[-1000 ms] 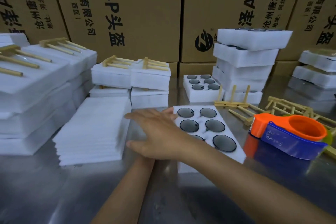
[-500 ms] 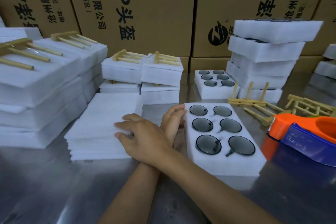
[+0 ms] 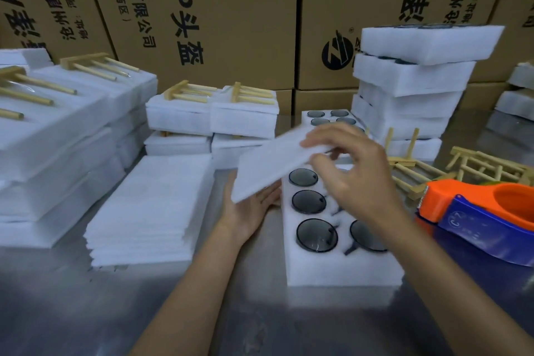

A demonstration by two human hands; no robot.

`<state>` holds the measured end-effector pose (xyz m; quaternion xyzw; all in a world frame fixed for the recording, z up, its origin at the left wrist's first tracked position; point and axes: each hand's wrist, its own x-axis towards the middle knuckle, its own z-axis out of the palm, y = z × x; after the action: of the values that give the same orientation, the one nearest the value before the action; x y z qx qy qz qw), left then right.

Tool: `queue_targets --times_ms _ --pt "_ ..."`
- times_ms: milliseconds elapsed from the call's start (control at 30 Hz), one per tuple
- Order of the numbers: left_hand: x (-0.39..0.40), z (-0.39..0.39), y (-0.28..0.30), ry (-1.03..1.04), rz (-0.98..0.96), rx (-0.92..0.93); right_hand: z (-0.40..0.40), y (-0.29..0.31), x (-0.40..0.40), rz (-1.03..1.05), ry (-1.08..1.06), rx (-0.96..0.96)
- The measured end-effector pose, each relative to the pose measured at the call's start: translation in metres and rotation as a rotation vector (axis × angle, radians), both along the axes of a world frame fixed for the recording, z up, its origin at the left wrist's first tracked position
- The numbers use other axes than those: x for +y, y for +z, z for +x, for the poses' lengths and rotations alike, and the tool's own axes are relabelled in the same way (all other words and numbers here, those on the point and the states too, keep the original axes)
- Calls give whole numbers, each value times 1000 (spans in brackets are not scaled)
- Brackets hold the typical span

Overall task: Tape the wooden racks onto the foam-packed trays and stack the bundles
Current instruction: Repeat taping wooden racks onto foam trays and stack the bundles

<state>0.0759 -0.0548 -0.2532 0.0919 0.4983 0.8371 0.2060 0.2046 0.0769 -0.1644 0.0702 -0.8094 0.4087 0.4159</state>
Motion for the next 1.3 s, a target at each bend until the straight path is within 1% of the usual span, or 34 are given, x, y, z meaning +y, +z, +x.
queue_targets --times_ms 33,100,233,300,367,400,467,533,600,700,767,900,967,1033,1067,1133,1200,1267,1300 --pt "1 -3 -1 3 49 -85 7 -1 14 -9 -6 -9" --pt "3 -3 1 -39 38 -104 18 -8 36 -32 -16 -37" --pt "15 4 -1 -93 -161 89 29 -26 55 -265 33 -173" --pt "21 12 -1 -132 -223 171 24 -33 64 -349 -60 -198" --pt "23 14 -1 -135 -244 210 17 -36 74 -436 -163 -250" --pt "23 15 -1 -134 -251 228 15 -38 78 -487 -175 -285" --pt "23 14 -3 -129 -259 261 14 -44 86 -575 -161 -403" --pt "24 12 -5 -95 -257 236 12 -52 89 -649 -133 -556" --pt "24 11 -6 -59 -262 217 10 -60 86 -674 -87 -658" --pt "24 11 -8 -76 -307 251 6 -68 86 -661 -100 -621" --pt "23 11 -8 -75 -328 245 4 -71 88 -699 -114 -606" --pt "25 11 -7 -82 -389 272 -3 -74 88 -938 -114 -625" --pt "26 12 -7 -65 -411 255 -3 -76 87 -991 -80 -641" --pt "27 12 -8 -14 -423 232 -3 -78 90 -967 -88 -632" --pt "27 12 -8 1 -431 240 -5 -77 92 -927 -111 -594" --pt "29 14 -9 17 -449 272 -14 -68 98 -802 -185 -499" --pt "30 15 -8 40 -443 285 -34 -51 109 -665 -255 -456" --pt "30 16 -8 64 -444 271 -60 -32 121 -541 -282 -514" --pt "29 16 -7 76 -448 263 -74 -25 127 -467 -291 -583"
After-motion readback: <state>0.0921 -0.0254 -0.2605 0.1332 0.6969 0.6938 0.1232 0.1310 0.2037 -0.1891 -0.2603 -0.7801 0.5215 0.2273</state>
